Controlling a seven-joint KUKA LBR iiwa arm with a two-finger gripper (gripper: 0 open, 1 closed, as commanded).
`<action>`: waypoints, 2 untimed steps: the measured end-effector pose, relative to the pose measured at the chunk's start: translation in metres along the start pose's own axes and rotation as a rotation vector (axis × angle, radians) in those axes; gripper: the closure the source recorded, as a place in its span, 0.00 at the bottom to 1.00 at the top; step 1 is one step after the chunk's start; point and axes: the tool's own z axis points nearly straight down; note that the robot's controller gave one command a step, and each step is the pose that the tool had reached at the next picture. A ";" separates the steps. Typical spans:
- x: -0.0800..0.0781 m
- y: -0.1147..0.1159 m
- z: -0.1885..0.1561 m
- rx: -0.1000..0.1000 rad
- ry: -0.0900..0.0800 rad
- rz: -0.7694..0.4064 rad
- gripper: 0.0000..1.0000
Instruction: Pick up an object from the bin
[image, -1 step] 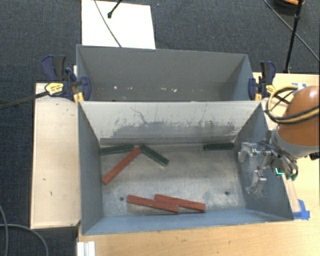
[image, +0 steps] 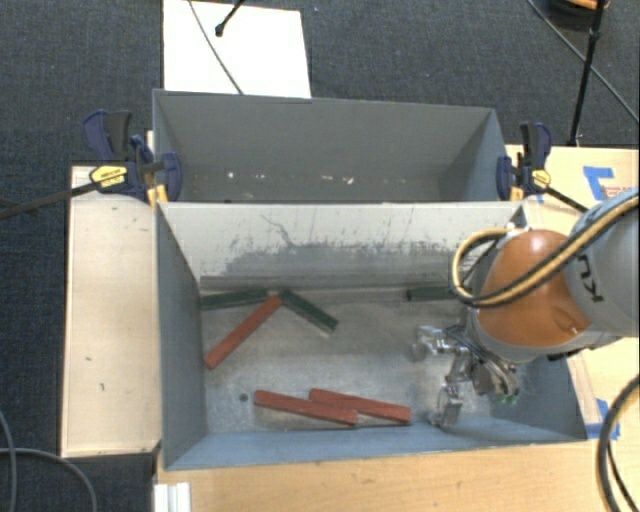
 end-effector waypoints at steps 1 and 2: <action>-0.036 0.004 -0.088 0.006 -0.019 0.029 0.00; -0.057 0.079 0.000 0.001 -0.002 -0.013 0.00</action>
Offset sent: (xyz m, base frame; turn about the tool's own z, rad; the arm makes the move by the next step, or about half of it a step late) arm 0.0326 0.0043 0.0827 0.0317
